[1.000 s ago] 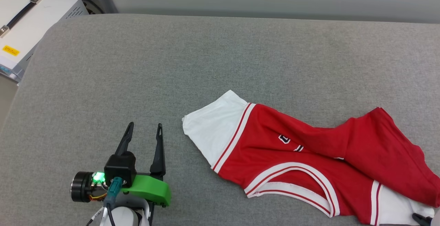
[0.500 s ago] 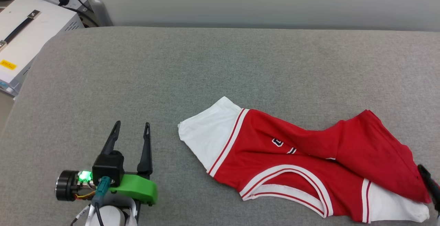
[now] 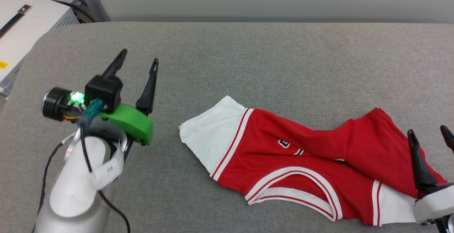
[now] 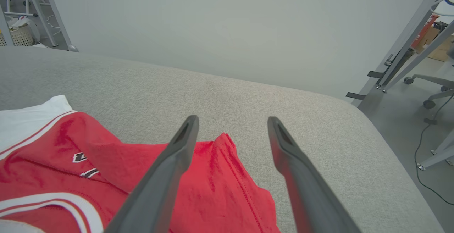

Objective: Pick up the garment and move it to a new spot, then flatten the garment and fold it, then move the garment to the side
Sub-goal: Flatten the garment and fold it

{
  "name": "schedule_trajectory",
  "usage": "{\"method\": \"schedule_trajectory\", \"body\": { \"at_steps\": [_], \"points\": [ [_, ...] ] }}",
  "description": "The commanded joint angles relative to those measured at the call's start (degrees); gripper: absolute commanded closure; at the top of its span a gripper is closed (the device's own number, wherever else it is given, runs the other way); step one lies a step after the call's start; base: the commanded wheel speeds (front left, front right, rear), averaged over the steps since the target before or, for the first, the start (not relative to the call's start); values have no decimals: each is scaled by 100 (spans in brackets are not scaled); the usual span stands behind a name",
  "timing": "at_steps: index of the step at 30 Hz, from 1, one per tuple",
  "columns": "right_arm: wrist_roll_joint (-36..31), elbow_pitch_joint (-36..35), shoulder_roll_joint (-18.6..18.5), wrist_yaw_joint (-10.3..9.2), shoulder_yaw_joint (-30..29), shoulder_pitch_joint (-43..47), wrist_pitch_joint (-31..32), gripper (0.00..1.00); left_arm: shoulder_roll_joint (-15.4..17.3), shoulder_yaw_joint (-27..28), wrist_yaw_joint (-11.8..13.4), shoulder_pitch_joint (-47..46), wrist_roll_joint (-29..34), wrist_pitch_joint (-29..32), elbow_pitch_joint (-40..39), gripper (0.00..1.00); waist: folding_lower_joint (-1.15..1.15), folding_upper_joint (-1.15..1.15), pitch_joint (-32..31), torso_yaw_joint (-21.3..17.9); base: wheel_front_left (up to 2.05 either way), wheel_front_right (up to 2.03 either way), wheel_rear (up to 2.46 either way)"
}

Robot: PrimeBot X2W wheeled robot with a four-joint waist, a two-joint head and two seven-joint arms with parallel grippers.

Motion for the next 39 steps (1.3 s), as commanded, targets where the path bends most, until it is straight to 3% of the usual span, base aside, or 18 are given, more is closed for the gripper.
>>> {"method": "schedule_trajectory", "body": {
  "at_steps": [1,4,5,6,10,14,20,29,30,31,32,39],
  "points": [
    [-124,35,90,-5,38,-110,-135,0,117,-251,-27,-271,-237,277,47,0,0,33,54,-29,0,0,0],
    [-337,161,236,-5,185,-174,-324,0,516,-1054,-31,-793,-997,1089,48,0,0,33,152,-70,0,0,0],
    [-464,289,296,-5,304,-246,-447,0,892,-1683,-32,-1287,-1764,1813,36,0,0,33,274,-100,0,0,0],
    [-500,337,317,-5,344,-280,-489,0,1015,-1933,-32,-1450,-2055,2137,64,0,0,33,312,-114,0,0,0],
    [-530,574,318,-5,486,-440,-632,0,1377,-2883,-33,-1975,-3090,3373,127,0,0,33,472,-172,0,0,0],
    [-577,750,313,-5,640,-608,-720,0,1636,-3643,-33,-2368,-3845,4209,263,0,0,33,634,-257,0,0,0],
    [-609,947,321,-5,787,-861,-833,0,1868,-4615,-33,-2754,-4295,4765,681,0,0,33,841,-395,0,0,0],
    [-674,1184,393,-5,931,-1067,-950,0,1784,-5784,-34,-2856,-4576,4587,1496,0,0,33,982,-499,0,0,0],
    [-673,1204,395,-5,938,-1075,-962,0,1767,-5853,-34,-2864,-4605,4536,1548,24,0,33,979,-500,0,0,0],
    [-674,1228,392,-5,940,-1077,-974,0,1745,-5921,-34,-2884,-4633,4446,1591,85,0,33,965,-490,0,0,0],
    [-680,1242,386,-5,935,-1076,-986,0,1737,-5969,-34,-2894,-4663,4391,1617,100,0,33,946,-476,0,0,0],
    [-704,1257,355,-5,821,-991,-1080,0,1950,-6094,-34,-3040,-4961,3769,1767,100,0,33,674,-322,0,0,0]
  ]
}}
